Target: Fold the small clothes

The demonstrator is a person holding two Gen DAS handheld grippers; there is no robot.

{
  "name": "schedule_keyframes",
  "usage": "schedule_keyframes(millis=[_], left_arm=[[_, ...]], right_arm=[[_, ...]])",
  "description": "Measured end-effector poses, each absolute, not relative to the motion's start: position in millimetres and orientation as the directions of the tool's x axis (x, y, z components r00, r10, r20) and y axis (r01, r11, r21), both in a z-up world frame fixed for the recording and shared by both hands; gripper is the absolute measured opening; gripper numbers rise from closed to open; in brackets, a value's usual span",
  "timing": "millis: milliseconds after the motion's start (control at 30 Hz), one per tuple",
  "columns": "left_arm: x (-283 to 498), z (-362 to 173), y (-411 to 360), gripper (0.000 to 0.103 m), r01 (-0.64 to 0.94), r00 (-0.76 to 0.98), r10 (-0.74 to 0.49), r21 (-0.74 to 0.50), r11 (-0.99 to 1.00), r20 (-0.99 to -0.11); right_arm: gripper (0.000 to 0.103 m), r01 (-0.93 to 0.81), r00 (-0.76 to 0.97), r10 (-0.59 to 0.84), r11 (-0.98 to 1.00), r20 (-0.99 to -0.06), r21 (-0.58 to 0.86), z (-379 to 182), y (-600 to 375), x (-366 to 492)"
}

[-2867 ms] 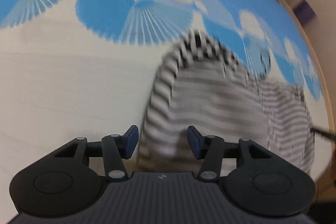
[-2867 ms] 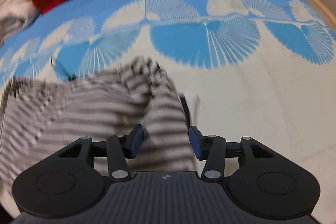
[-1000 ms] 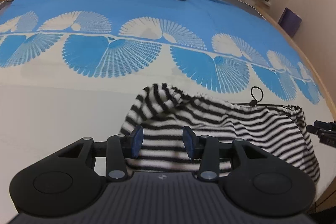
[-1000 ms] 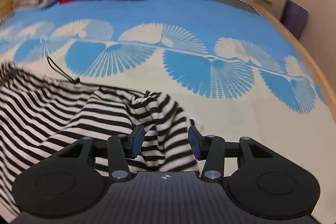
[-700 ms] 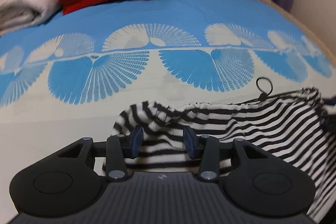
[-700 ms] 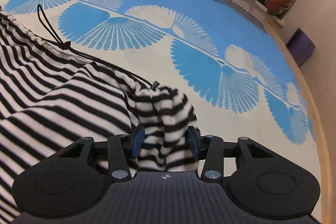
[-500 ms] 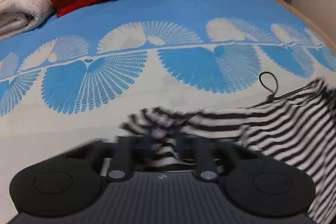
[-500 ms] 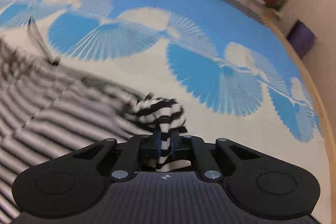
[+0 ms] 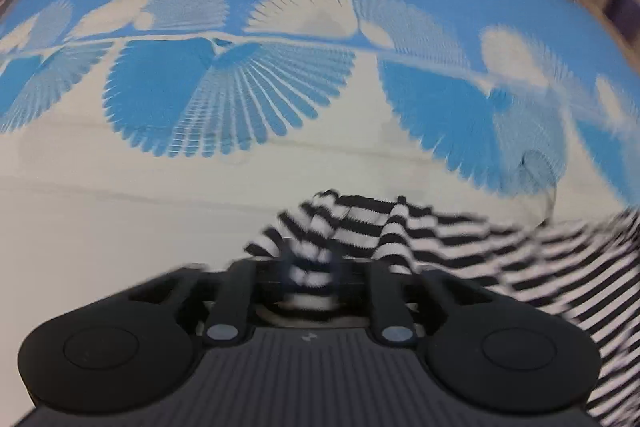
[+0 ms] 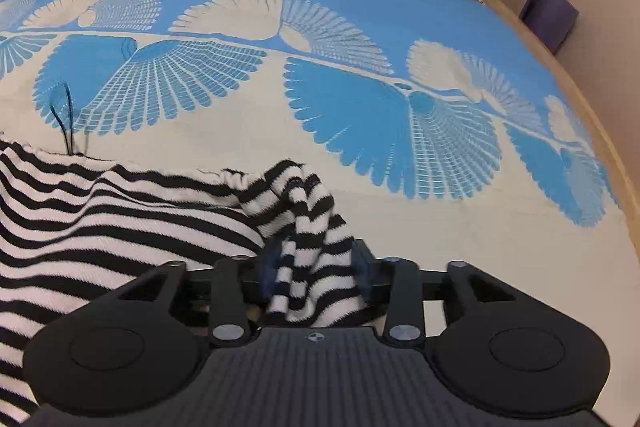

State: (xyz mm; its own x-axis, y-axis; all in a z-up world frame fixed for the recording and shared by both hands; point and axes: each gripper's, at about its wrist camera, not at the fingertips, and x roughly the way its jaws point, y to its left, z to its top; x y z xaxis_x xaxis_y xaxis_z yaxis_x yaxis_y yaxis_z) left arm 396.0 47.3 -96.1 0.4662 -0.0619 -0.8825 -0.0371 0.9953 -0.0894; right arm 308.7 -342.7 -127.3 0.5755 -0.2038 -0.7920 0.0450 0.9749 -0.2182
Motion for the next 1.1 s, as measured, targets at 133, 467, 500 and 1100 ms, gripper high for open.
schedule_keyframes(millis=[133,467,500,1100], left_arm=[[370.0,-60.2,55.3,0.057,-0.091,0.503,-0.134,-0.206,0.974,-0.854],[354.3,-105.1,-1.7,0.056,0.126,0.330,-0.116,-0.078,0.989,-0.937],[352.7,-110.0,-3.0,0.057,0.140,0.321,-0.085,-0.042,0.989,-0.943],[293.8,-107.0,-50.5,0.060,0.440,0.327,-0.095,0.063,0.896,-0.940]], right_arm=[[0.045,0.080,0.616,-0.194,0.980,-0.764,-0.185,-107.8,-350.6,291.0],[0.055,-0.057,0.470,-0.027,0.996,-0.882,-0.061,-129.7,-344.1,265.0],[0.059,-0.054,0.491,-0.047,0.995,-0.870,-0.085,-128.4,-343.5,263.9],[0.055,-0.151,0.408,0.022,0.988,-0.913,-0.043,-101.1,-371.2,190.4]])
